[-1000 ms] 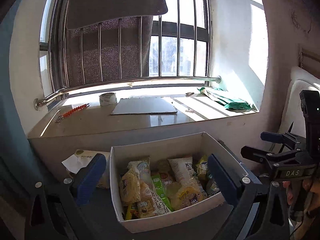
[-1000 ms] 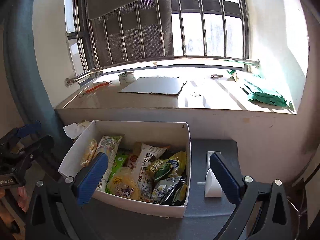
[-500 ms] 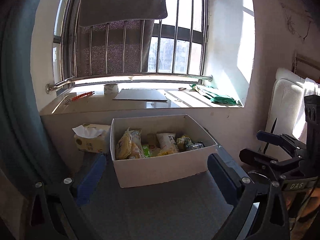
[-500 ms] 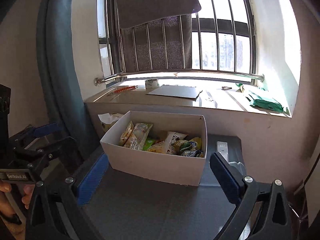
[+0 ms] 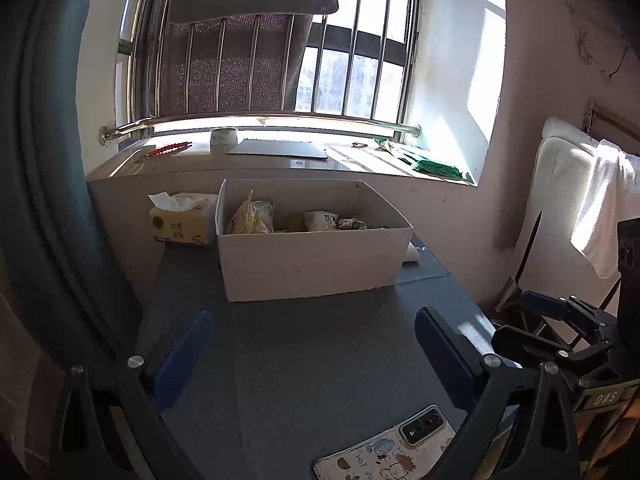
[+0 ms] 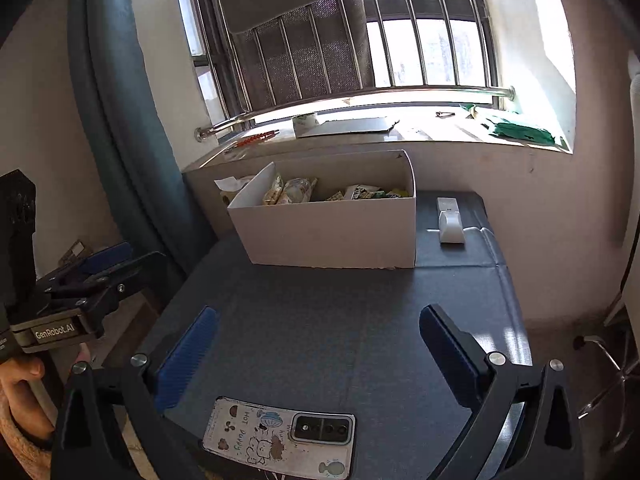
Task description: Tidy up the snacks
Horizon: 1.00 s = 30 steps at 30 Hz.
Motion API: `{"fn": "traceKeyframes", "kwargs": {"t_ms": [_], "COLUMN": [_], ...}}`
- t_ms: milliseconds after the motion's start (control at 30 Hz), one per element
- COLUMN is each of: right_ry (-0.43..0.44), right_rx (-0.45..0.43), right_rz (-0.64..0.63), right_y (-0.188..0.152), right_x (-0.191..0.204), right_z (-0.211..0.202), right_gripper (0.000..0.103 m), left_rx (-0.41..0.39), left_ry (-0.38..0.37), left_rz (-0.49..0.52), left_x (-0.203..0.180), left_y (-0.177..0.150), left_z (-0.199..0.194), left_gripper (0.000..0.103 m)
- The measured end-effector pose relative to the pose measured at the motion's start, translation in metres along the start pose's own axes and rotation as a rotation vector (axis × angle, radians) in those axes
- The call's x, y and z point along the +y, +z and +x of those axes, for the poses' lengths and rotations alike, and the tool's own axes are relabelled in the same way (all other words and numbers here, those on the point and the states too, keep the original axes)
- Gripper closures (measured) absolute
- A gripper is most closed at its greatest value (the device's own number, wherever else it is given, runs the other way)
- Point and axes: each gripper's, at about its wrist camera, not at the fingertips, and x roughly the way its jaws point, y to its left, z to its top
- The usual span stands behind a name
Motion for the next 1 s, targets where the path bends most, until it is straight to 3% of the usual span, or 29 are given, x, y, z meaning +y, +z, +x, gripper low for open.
{"fn": "traceKeyframes", "kwargs": {"t_ms": [233, 1000], "right_ry": [-0.016, -0.001], "right_rx": [-0.014, -0.004], "right_rz": [-0.021, -0.007], "right_y": [0.0015, 0.0025], "right_x": [0.005, 0.0046], "right_z": [-0.0031, -0.0007], "right_gripper": [0.0, 0.0], "left_rx": [-0.005, -0.001], "left_ry": [-0.031, 0.006], "left_rz": [-0.006, 0.027], "left_x": [-0.003, -0.0026], "left_y": [0.0022, 0.0032], "left_z": [-0.0045, -0.0029], "left_gripper": [0.0, 0.0]}}
